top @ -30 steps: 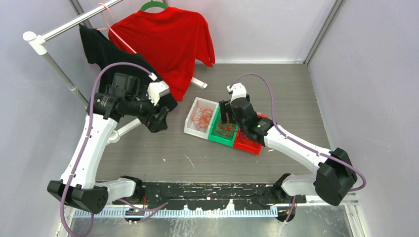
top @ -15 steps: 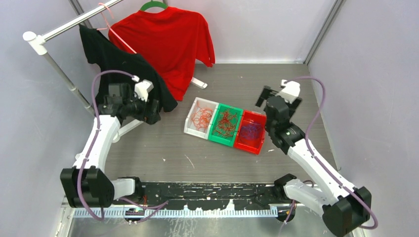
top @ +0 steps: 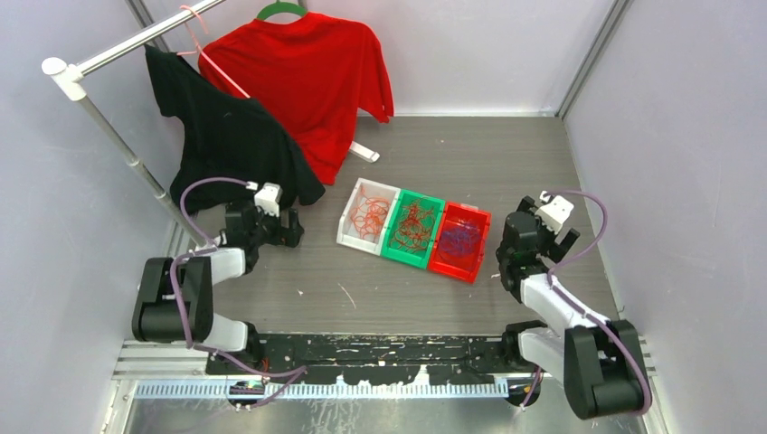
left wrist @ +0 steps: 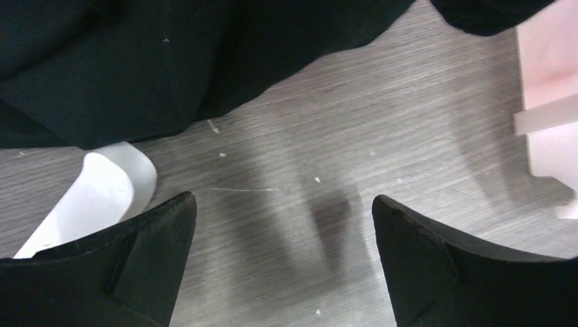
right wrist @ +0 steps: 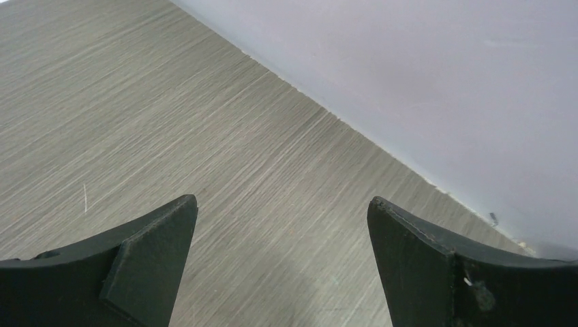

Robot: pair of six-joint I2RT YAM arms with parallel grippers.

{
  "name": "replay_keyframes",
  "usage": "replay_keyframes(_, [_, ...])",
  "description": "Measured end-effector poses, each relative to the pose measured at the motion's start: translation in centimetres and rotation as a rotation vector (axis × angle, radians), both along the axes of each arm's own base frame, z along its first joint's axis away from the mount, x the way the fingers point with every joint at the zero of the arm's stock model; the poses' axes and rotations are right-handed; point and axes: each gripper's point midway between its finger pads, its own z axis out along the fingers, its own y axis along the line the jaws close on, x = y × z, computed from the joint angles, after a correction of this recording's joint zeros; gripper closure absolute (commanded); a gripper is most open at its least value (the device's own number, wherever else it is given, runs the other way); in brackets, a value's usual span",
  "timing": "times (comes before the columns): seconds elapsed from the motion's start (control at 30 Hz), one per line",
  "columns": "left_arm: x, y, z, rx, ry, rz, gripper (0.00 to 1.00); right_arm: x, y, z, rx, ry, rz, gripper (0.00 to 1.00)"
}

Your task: Untangle the cables

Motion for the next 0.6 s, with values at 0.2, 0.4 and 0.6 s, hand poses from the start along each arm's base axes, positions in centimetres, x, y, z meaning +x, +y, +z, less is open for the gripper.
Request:
replay_keyframes(0.2, [1.2,1.0,-1.4,0.001,-0.16,0.066,0.0,2.9,0.5,-3.5,0.041,0.014,0.052,0.0])
replay_keyframes(0.4, [1.4,1.6,-0.1,-0.007,-0.264,0.112,0.0,5.5,2.4,-6.8,0.093,0.036,0.196,0.0])
replay_keyframes(0.6, [2.8,1.7,0.7,-0.002,-0.268,0.128,0.05,7.1,4.9,-9.3,0.11,0.08,0.371,0.0])
